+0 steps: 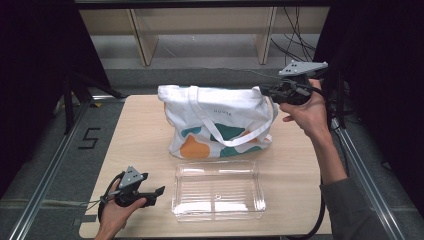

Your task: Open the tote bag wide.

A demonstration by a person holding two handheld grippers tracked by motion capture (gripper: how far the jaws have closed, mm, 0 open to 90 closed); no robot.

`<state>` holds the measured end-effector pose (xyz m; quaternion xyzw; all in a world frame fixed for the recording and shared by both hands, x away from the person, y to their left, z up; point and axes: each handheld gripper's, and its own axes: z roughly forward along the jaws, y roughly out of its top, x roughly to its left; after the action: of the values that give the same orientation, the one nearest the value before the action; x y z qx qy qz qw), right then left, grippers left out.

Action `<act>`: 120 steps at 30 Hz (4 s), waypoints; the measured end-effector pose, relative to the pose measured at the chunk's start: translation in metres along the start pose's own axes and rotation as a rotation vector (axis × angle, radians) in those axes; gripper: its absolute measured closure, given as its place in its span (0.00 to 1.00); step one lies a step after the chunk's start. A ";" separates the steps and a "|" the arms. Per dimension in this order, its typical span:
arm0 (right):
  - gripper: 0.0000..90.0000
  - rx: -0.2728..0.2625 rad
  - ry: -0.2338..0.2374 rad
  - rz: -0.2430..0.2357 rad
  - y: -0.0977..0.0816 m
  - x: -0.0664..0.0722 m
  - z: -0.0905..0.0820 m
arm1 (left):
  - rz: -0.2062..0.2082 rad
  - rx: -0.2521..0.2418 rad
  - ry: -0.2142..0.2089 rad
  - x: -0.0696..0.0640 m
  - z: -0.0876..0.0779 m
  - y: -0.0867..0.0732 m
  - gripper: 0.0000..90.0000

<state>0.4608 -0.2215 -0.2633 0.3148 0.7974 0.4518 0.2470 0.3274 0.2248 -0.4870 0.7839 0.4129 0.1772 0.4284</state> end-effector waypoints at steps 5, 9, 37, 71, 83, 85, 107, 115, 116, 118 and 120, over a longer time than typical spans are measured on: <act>0.99 -0.018 0.008 -0.041 0.001 0.007 -0.005 | 0.009 -0.079 -0.055 -0.005 -0.003 0.027 0.28; 0.99 -0.038 0.000 -0.090 -0.004 0.014 -0.005 | 0.035 -0.111 -0.096 -0.011 0.002 0.055 0.29; 0.99 0.023 0.105 -0.065 -0.072 0.035 0.030 | 0.042 -0.126 -0.093 -0.031 0.056 0.166 0.45; 0.99 0.123 0.104 -0.106 -0.105 0.045 0.104 | 0.095 -0.003 -0.085 0.011 0.119 0.092 0.95; 0.99 0.214 0.134 -0.097 -0.132 0.039 0.120 | 0.067 0.012 -0.111 0.017 0.105 0.079 0.89; 0.99 0.199 0.130 -0.072 -0.138 0.041 0.122 | 0.041 -0.013 -0.128 0.016 0.093 0.081 0.87; 0.98 0.201 0.156 -0.036 -0.139 0.040 0.122 | 0.072 -0.099 -0.042 0.027 0.067 0.159 0.95; 0.98 0.250 0.165 -0.040 -0.148 0.034 0.131 | 0.038 0.041 -0.062 0.038 0.118 0.097 0.98; 0.98 0.239 0.163 -0.048 -0.151 0.034 0.134 | 0.044 0.048 -0.055 0.038 0.122 0.093 0.98; 0.98 0.245 0.164 -0.049 -0.157 0.031 0.138 | 0.061 0.071 -0.046 0.038 0.130 0.088 0.99; 0.98 0.267 0.181 -0.032 -0.159 0.032 0.139 | 0.047 0.070 -0.047 0.037 0.132 0.087 0.99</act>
<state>0.4891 -0.1823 -0.4717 0.2899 0.8744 0.3641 0.1371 0.4763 0.1597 -0.4945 0.8118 0.3903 0.1540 0.4061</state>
